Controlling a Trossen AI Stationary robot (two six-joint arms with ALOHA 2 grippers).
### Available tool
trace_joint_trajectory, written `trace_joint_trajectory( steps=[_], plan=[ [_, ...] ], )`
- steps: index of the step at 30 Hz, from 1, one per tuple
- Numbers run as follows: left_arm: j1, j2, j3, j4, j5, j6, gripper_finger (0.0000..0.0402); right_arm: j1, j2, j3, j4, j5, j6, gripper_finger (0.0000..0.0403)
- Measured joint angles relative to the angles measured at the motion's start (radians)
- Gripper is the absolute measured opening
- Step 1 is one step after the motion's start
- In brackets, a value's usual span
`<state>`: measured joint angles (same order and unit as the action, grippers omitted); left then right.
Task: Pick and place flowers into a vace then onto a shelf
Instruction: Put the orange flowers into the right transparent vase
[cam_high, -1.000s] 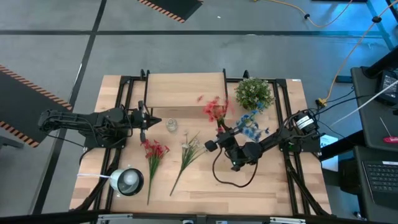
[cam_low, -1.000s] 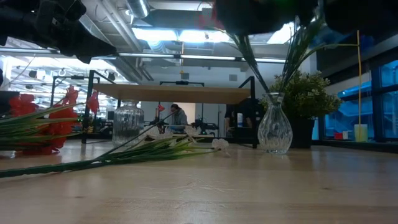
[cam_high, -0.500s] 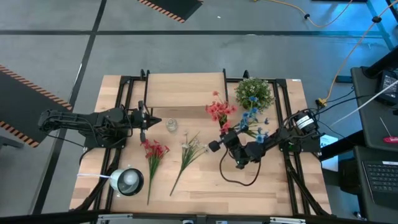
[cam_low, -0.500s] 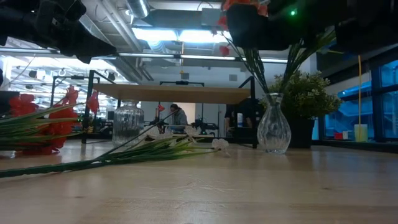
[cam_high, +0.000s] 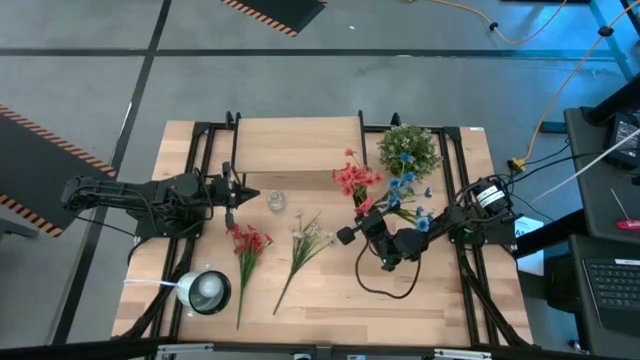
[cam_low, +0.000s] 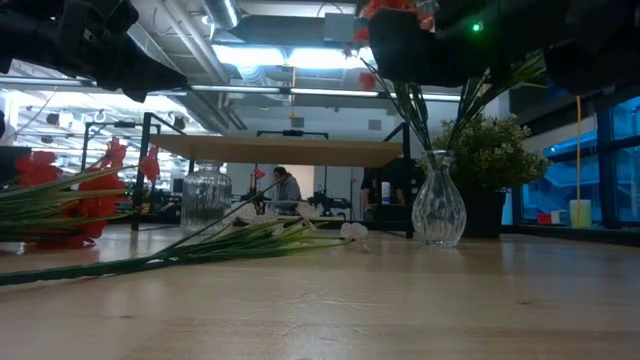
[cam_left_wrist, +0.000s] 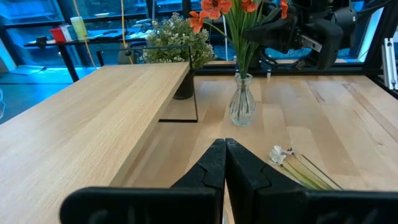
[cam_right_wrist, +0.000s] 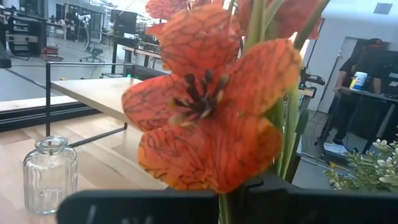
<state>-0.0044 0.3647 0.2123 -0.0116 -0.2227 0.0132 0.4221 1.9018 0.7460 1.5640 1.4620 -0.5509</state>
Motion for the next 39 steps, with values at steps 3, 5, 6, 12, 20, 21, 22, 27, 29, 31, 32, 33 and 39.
trace_joint_trajectory(
  steps=[3, 5, 6, 12, 20, 21, 22, 27, 29, 31, 32, 33, 39],
  plan=[
    [0.0, 0.0, 0.0, 0.0, 0.0, 0.0, 0.0004, 0.0, 0.0, 0.0, -0.011, 0.0, 0.002, 0.0],
    [0.0, 0.0, 0.0, 0.0, 0.0, 0.0, 0.0004, 0.0, 0.0, 0.0, -0.011, 0.002, 0.004, 0.0],
    [0.0, 0.0, 0.0, 0.0, 0.0, 0.0, 0.0004, 0.0, 0.0, 0.0, -0.012, 0.002, 0.003, 0.0001],
    [0.0, 0.0, 0.0, 0.0, 0.0, 0.0, 0.0004, 0.0, 0.0, 0.0, -0.012, 0.012, -0.002, 0.0033],
    [0.0, 0.0, 0.0, 0.0, 0.0, 0.0, 0.0004, 0.007, 0.0, -0.001, -0.016, 0.019, -0.007, 0.0133],
    [0.0, 0.0, 0.0, 0.0, 0.0, 0.0, 0.0004, 0.008, 0.0, -0.001, -0.016, 0.019, -0.007, 0.0148],
    [0.0, 0.0, 0.0, 0.0, 0.0, 0.0, 0.0004, 0.01, 0.0, -0.001, -0.016, 0.019, -0.007, 0.0164],
    [0.0, 0.0, 0.0, 0.0, 0.0, 0.0, 0.0004, 0.011, 0.0, -0.001, -0.015, 0.026, -0.007, 0.0234],
    [0.0, 0.0, 0.0, 0.0, 0.0, 0.0, 0.0004, 0.011, 0.0, -0.001, -0.014, 0.041, -0.007, 0.0255],
    [0.0, 0.0, 0.0, 0.0, 0.0, 0.0, 0.0004, 0.011, 0.0, -0.001, -0.014, 0.045, -0.007, 0.0272],
    [0.0, 0.0, 0.0, 0.0, 0.0, 0.0, 0.0004, 0.012, 0.001, -0.001, -0.013, 0.045, -0.007, 0.0279],
    [0.0, 0.0, 0.0, 0.0, 0.0, 0.0, 0.0004, 0.013, 0.001, -0.001, -0.012, 0.045, -0.007, 0.0284],
    [0.0, 0.0, 0.0, 0.0, 0.0, 0.0, 0.0004, 0.013, 0.001, -0.001, -0.012, -0.008, -0.007, 0.0293]
  ],
)
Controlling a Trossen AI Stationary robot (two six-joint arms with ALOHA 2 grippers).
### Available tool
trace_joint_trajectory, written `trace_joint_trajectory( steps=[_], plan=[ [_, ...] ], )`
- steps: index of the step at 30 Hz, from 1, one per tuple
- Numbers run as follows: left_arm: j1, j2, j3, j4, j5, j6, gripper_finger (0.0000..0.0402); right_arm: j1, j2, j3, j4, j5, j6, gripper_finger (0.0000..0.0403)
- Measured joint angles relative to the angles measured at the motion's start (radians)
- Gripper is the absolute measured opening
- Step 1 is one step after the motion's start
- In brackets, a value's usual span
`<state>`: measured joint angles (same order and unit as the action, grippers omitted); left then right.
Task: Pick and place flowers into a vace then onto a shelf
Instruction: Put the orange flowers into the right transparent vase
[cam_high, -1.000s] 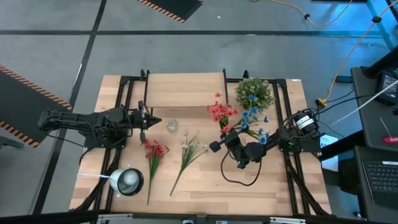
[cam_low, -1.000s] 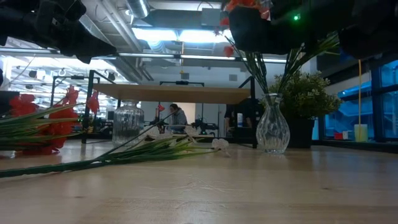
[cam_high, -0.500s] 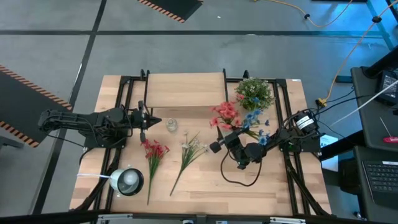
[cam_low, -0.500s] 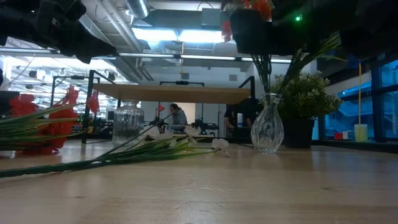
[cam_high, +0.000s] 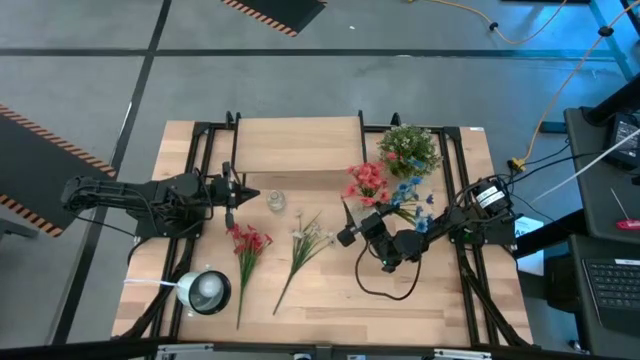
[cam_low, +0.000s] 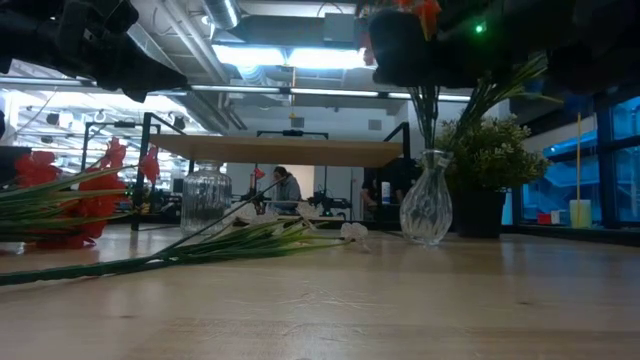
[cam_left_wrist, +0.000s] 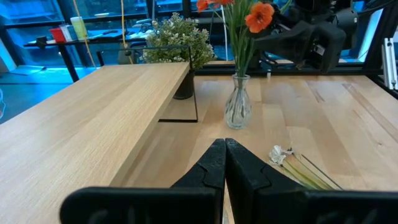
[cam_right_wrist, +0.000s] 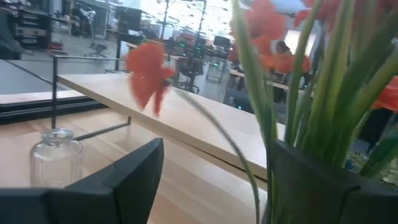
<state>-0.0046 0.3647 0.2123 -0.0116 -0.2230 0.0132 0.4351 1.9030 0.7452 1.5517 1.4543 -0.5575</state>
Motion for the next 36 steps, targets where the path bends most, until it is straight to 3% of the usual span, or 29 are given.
trace_joint_trajectory(
  steps=[36],
  plan=[
    [0.0, 0.0, 0.0, 0.0, 0.0, 0.0, 0.0004, 0.0, 0.0, 0.098, -0.028, -0.016, -0.134, 0.0294]
  ],
)
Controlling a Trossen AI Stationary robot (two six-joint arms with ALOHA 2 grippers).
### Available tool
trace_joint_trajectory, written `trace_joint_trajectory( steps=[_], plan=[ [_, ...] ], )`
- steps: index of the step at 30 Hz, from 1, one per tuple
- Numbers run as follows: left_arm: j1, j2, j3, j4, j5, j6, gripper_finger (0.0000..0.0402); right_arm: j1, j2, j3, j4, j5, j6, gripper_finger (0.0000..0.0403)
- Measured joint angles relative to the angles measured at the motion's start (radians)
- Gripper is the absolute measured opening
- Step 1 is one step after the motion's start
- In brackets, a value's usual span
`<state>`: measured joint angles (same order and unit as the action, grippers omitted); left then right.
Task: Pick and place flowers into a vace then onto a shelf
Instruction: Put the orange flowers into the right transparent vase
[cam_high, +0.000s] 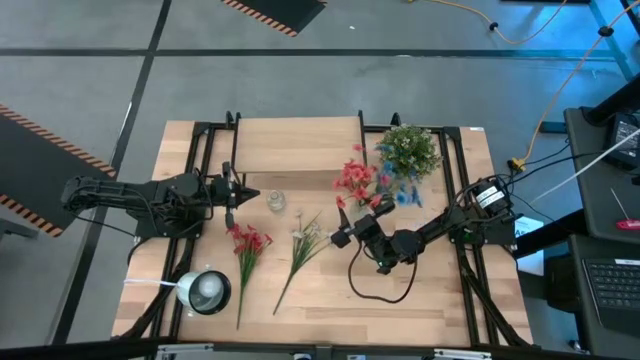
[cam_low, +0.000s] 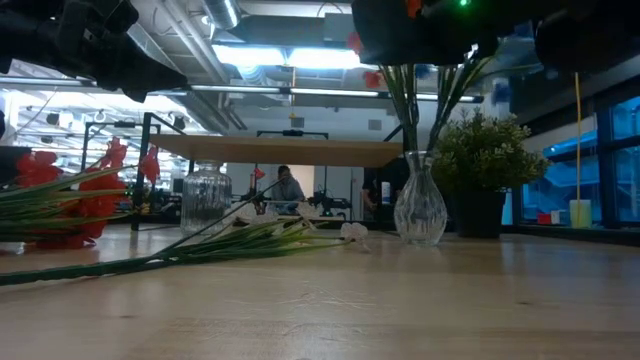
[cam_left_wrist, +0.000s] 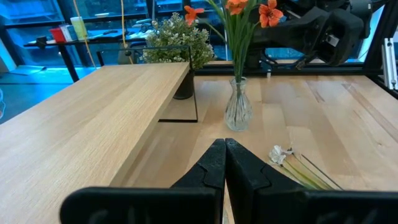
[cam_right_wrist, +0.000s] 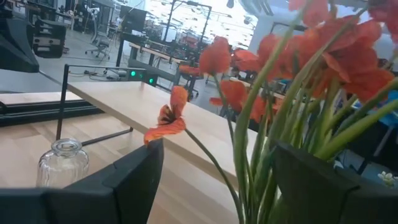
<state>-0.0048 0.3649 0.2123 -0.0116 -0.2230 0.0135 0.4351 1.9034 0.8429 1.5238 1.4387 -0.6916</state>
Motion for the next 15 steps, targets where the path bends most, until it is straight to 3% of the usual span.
trace_joint_trajectory(
  steps=[9, 15],
  plan=[
    [0.0, 0.0, 0.0, 0.0, 0.0, 0.0, 0.0004, 0.0, 0.0, 0.07, 0.001, 0.004, -0.127, 0.0294],
    [0.0, 0.0, 0.0, 0.0, 0.0, 0.0, 0.0004, 0.004, 0.0, 0.115, -0.001, 0.078, -0.192, 0.0294]
  ],
)
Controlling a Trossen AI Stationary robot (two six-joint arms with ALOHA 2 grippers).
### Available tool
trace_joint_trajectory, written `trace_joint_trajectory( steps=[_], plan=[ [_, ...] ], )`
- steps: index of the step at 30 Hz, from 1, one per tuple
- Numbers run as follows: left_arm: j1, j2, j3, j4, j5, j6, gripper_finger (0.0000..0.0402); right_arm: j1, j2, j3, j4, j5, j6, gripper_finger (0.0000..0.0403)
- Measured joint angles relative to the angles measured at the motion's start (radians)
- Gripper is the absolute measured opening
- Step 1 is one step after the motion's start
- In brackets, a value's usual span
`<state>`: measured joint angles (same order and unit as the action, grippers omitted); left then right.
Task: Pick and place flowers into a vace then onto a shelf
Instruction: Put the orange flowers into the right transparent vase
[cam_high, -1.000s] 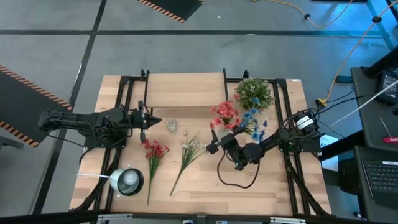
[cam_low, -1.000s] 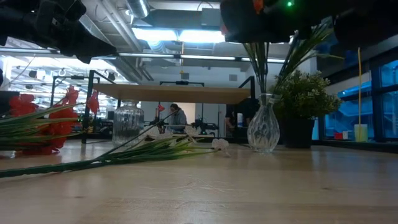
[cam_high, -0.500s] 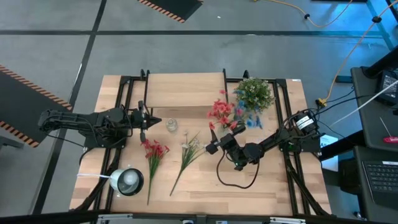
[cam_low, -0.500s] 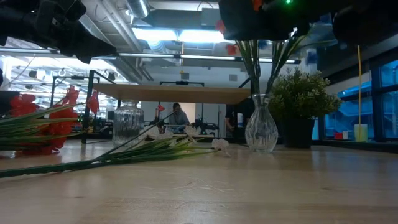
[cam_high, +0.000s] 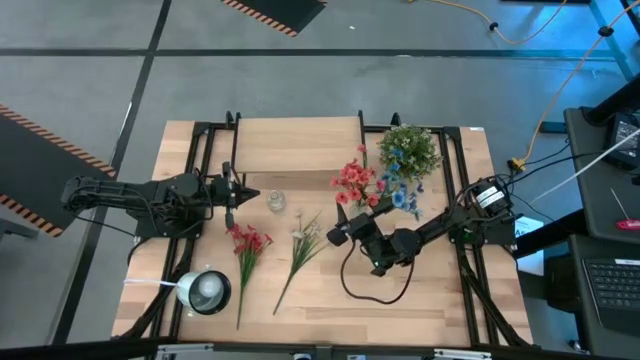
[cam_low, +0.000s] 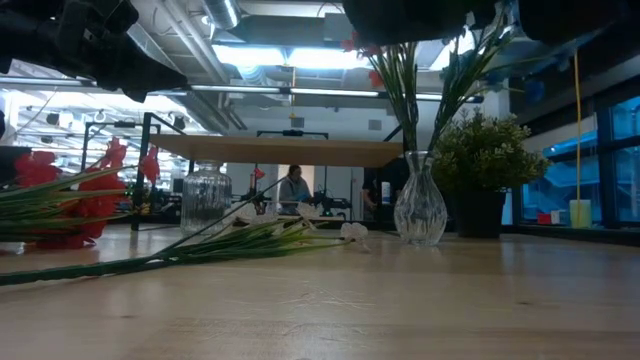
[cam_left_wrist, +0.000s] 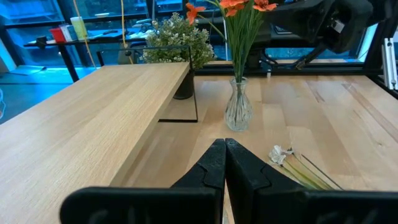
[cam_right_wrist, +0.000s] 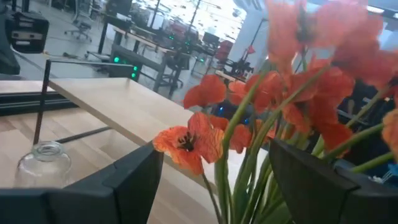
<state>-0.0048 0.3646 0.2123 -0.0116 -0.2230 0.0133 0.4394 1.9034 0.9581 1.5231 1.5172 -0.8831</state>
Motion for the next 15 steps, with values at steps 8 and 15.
trace_joint_trajectory(
  steps=[8, 15],
  plan=[
    [0.0, 0.0, 0.0, 0.0, 0.0, 0.0, 0.0004, 0.06, 0.0, 0.062, -0.002, 0.052, -0.046, 0.0294],
    [0.0, 0.0, 0.0, 0.0, 0.0, 0.0, 0.0004, 0.132, 0.0, 0.1, -0.069, 0.054, -0.048, 0.0294]
  ],
)
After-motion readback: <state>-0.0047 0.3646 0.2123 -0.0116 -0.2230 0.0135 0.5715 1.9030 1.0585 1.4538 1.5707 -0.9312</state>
